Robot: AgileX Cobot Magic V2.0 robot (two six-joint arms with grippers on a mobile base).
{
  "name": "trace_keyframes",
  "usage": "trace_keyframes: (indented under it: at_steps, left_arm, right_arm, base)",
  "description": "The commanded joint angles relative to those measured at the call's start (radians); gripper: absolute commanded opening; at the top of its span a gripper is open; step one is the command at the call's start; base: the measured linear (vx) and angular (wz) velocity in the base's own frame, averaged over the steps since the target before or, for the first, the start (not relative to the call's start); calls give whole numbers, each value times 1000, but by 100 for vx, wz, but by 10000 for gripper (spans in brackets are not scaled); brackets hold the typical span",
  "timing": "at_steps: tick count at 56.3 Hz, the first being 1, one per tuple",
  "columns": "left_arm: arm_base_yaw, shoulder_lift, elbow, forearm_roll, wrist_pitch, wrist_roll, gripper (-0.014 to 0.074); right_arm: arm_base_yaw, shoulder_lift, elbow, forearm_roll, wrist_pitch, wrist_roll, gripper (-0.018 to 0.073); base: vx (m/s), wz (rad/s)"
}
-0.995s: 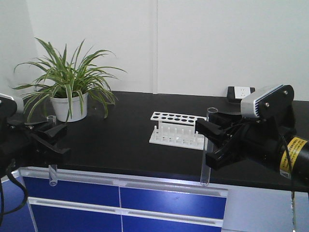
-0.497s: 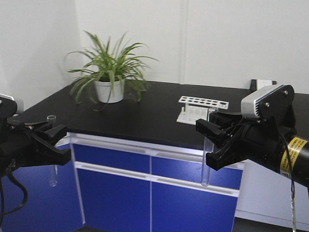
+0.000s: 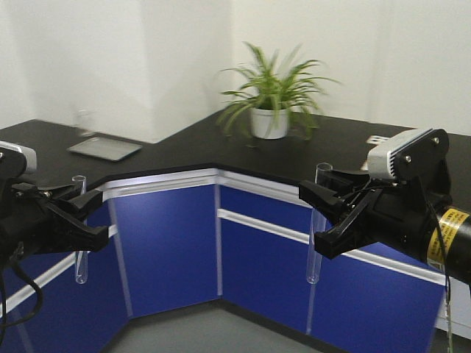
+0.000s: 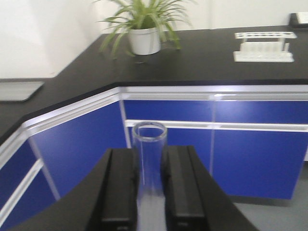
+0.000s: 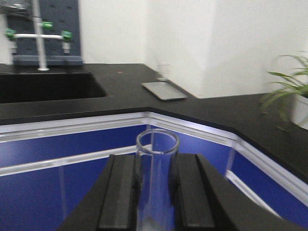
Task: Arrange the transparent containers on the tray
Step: 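Drive the base to the yellow tray holding both tubes upright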
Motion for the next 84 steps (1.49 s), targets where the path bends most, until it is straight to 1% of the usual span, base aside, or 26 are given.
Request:
trace_keyframes:
  at_steps: [1,37,61,84]
  left_arm:
    - [-6,-32,-35,-13,-68,-9,-1]
    - [-6,-32,-35,-13,-69,-9,-1]
    - [-6,-32,-35,-13,-69,-9,-1]
    - [-6,-32,-35,-13,-69,-9,-1]
  right_arm:
    - [-3,-33,-32,28,-38,2,-13]
    - [-3,-33,-32,28,-38,2,-13]
    - [-3,-33,-32,28,-35,2,-13]
    - [-3,-33,-32,28,-37,2,-13]
  base:
    - [-29,58]
    - [-19,60]
    - [-6,33]
    - [7,34]
